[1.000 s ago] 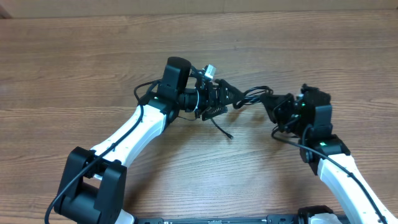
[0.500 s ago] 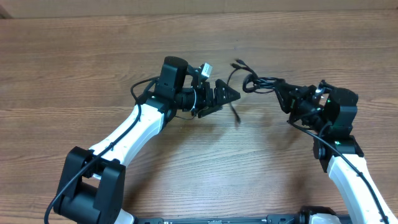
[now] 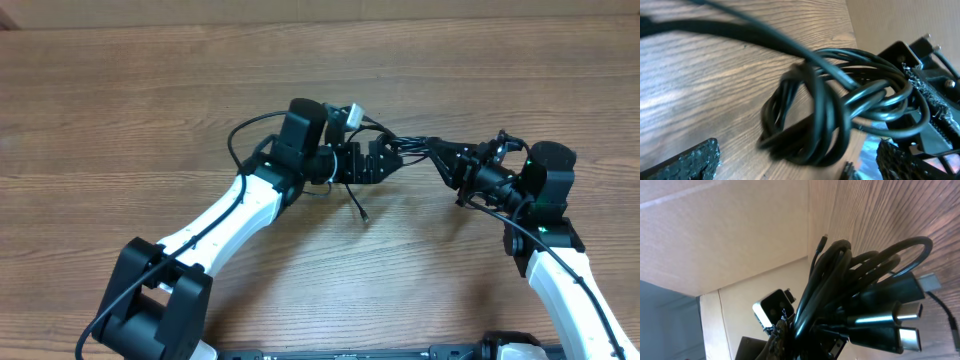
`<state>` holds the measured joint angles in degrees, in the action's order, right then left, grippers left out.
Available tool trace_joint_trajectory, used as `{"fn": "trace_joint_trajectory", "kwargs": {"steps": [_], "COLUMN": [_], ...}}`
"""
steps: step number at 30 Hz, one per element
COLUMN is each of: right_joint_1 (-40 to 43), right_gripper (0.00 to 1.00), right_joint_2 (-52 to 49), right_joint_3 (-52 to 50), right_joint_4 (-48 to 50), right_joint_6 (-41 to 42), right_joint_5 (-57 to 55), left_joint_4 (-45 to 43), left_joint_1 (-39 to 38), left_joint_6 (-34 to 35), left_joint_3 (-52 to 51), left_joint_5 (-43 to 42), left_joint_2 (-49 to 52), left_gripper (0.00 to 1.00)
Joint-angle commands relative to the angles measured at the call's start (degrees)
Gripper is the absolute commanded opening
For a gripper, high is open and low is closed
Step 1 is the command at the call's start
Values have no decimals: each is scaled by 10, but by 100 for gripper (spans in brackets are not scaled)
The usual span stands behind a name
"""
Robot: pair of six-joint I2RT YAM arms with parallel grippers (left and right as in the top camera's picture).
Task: Untangle cables
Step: 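Pull the right gripper rightward, stretching the cables between both grippers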
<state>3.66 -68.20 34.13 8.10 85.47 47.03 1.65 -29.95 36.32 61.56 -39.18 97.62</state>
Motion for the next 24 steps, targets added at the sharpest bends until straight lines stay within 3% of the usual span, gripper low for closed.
{"fn": "trace_joint_trajectory", "kwargs": {"steps": [1, 5, 13, 19, 24], "right_joint_1": [2, 2, 2, 2, 2], "right_gripper": [4, 4, 4, 4, 4], "right_joint_2": [3, 3, 3, 3, 3], "right_joint_3": [3, 3, 3, 3, 3], "right_joint_4": [6, 6, 2, -2, -16], "right_joint_6": [3, 2, 0, 0, -15], "right_joint_5": [34, 57, 74, 89, 86], "left_joint_4": [-5, -5, -7, -7, -6], "left_joint_1": [-6, -8, -8, -8, -8], "left_joint_6": [-63, -113, -126, -141, -141], "left_joint_3": [12, 12, 12, 12, 12], "left_joint_5": [28, 37, 38, 38, 38], "left_joint_2": [-16, -16, -16, -16, -16], "left_gripper": [94, 66, 58, 36, 7]}}
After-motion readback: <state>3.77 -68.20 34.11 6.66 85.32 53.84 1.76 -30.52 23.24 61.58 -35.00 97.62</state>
